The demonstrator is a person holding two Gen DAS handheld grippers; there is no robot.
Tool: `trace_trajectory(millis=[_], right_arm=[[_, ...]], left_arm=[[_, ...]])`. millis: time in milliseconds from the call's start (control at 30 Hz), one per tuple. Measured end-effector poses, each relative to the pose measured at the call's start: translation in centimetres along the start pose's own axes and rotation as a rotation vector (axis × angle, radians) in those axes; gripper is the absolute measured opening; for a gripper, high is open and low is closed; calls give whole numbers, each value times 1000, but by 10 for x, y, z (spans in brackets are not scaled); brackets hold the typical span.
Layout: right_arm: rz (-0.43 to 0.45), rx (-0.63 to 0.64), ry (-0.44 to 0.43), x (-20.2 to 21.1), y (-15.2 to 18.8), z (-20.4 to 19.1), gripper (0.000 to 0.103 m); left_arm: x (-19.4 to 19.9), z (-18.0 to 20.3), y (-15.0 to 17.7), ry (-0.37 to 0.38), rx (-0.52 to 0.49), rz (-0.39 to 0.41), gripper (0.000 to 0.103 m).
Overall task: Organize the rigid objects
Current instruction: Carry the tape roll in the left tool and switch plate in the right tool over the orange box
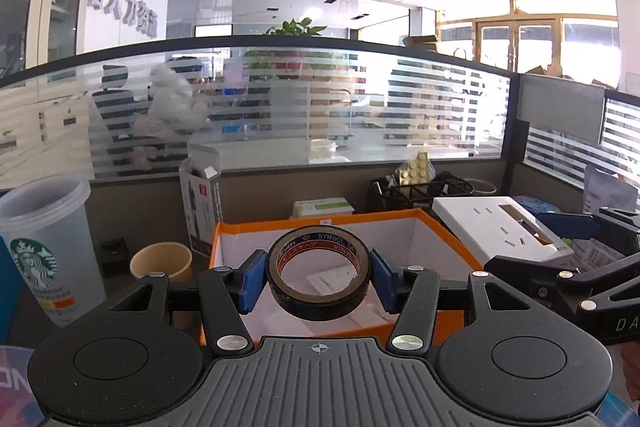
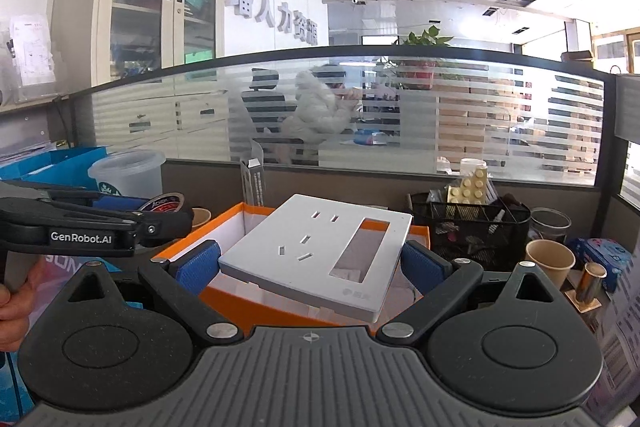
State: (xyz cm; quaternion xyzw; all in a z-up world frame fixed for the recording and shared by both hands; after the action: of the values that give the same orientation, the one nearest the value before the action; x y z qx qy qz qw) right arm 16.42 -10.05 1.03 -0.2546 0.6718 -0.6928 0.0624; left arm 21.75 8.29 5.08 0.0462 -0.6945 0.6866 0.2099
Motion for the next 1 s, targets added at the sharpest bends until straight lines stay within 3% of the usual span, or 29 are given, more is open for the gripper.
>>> trace_trajectory(millis=[1000], right_arm=[[-37, 18, 8, -68, -11, 10, 96]], left_arm=[[-71, -31, -11, -23, 33, -41, 54]])
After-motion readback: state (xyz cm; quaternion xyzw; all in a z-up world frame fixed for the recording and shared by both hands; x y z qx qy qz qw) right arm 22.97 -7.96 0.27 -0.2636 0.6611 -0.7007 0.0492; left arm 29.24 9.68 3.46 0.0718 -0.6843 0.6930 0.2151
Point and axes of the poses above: each gripper's, at about its wrist camera, not at the fingertips, and x roughly against the way its jaws point, z to its right, y to its underside, the point moved 10 cm from there along -x, roughly the way its jaws point, and after that the axes turned 3 degrees about y, right-handed, at the moved point
